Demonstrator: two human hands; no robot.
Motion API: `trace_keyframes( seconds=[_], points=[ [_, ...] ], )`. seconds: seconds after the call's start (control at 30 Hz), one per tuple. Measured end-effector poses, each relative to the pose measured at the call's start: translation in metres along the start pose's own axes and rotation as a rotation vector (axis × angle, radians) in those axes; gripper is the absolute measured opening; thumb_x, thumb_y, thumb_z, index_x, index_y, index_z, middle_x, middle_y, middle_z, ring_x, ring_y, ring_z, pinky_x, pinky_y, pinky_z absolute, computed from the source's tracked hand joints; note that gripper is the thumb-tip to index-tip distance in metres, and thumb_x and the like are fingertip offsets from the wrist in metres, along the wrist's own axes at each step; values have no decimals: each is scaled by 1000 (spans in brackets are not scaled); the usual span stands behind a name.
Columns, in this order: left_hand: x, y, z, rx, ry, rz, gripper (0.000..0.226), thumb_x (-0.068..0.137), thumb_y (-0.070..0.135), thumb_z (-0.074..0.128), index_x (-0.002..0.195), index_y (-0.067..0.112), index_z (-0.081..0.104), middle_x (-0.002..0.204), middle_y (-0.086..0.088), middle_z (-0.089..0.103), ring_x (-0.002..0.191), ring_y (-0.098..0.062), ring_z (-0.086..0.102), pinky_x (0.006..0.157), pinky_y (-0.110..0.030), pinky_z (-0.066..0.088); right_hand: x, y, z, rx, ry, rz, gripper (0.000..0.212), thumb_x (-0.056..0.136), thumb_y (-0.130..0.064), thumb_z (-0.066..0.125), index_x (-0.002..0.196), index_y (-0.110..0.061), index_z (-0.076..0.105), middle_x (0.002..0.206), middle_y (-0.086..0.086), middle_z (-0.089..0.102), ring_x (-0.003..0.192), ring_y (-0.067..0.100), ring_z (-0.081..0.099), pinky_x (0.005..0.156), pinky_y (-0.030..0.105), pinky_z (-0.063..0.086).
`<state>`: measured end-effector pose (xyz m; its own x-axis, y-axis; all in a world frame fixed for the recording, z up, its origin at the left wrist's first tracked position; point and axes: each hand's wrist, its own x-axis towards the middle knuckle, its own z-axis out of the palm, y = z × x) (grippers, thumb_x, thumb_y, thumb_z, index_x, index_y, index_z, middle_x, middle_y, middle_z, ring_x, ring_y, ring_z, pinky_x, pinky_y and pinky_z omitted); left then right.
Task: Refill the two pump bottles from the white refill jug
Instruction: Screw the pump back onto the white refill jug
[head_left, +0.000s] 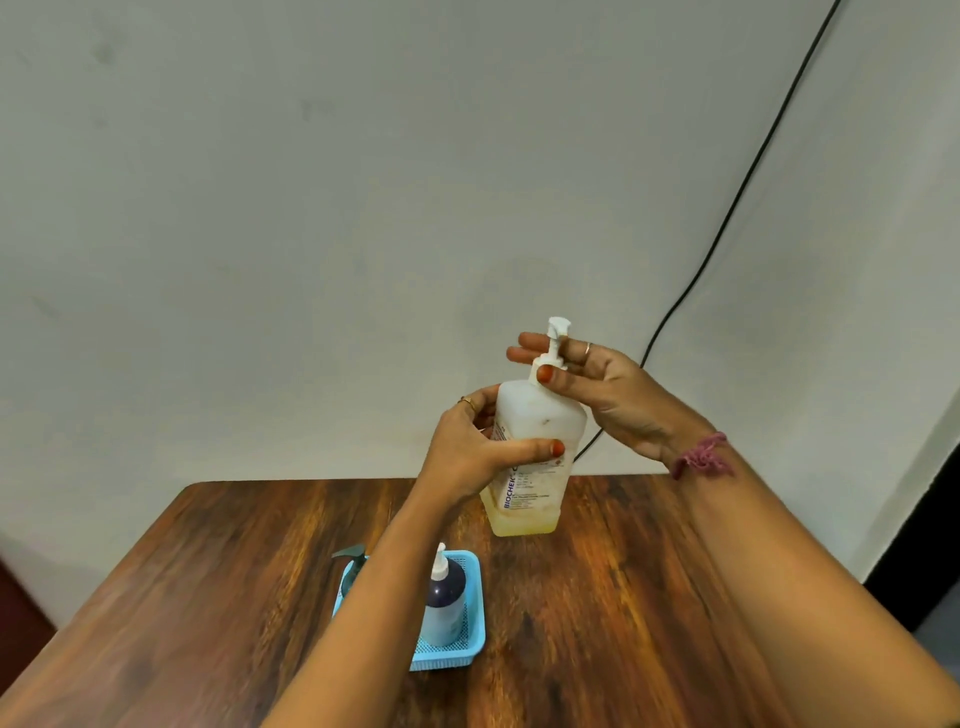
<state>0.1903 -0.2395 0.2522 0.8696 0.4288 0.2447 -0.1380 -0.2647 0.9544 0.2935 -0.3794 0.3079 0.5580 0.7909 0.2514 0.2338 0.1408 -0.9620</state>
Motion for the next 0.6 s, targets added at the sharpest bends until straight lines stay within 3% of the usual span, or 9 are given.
trace_keyframes(
  seconds=[0.13, 0.3, 0.47, 0.6],
  points=[
    [0, -1, -2, -8, -13, -11, 76, 52, 31, 92, 119, 21, 58, 108, 3, 68, 98, -13, 67, 80, -30, 58, 1, 2, 11, -19, 88, -44, 26, 89, -12, 61, 115, -13, 65, 117, -2, 69, 105, 13, 66, 79, 25, 55],
    [-1, -4, -1, -27, 27, 0, 66, 57, 21, 90, 114, 21, 59, 102, 6, 69, 87, -5, 69, 68, -18, 55, 2, 7, 24, 7, 213, -66, 21, 84, -10, 68, 105, -13, 69, 108, 2, 72, 99, 15, 68, 79, 26, 57],
    [-1, -11, 2, -25, 84, 8, 71, 53, 26, 92, 116, 19, 59, 104, 6, 68, 93, -8, 68, 74, -23, 57, 1, 13, 35, -20, 326, -103, 22, 82, -10, 71, 103, -16, 69, 103, 0, 72, 94, 8, 69, 77, 23, 56],
    [0, -14, 2, -13, 87, 3, 75, 52, 31, 91, 118, 19, 59, 105, 7, 68, 93, -8, 68, 76, -25, 58, 2, 17, 38, -24, 367, -100, 22, 82, -13, 72, 103, -17, 69, 101, 0, 73, 93, 10, 70, 79, 28, 58]
  ],
)
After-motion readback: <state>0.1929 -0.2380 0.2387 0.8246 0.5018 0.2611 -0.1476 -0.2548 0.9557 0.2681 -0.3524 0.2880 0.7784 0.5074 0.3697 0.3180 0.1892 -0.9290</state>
